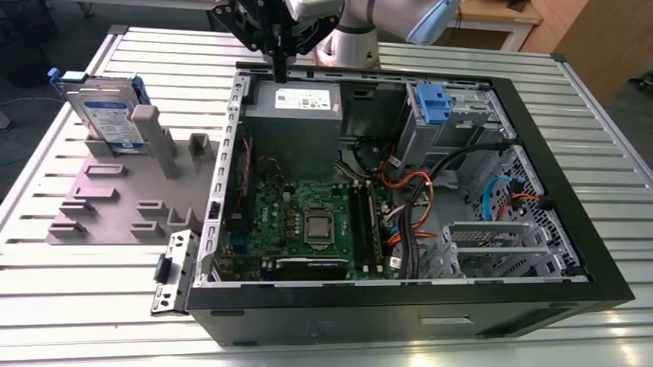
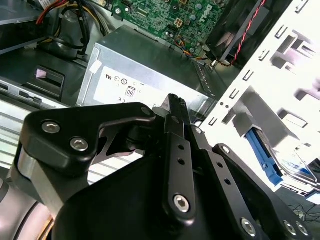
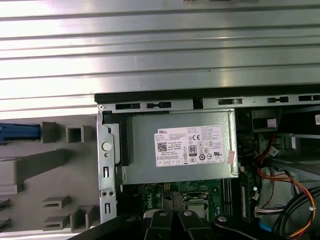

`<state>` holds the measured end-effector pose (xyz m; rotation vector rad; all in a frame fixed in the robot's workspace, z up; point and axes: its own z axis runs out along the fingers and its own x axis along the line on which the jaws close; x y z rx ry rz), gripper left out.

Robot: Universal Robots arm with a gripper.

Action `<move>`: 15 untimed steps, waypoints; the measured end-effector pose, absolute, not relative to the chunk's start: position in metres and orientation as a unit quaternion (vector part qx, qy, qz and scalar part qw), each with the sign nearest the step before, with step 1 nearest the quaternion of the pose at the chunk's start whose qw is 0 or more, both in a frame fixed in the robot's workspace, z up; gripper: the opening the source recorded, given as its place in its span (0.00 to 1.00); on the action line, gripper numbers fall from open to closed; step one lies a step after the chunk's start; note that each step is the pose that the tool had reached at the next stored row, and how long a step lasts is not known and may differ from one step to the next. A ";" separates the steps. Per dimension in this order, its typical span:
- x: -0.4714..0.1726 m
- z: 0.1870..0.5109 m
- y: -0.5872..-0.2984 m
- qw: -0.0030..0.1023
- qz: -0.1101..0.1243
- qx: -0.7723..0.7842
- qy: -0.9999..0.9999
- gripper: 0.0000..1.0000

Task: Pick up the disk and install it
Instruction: 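Reach for the disk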

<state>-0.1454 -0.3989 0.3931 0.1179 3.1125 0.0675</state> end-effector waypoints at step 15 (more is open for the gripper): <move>-0.155 0.393 -0.399 0.013 0.022 0.038 0.999 0.11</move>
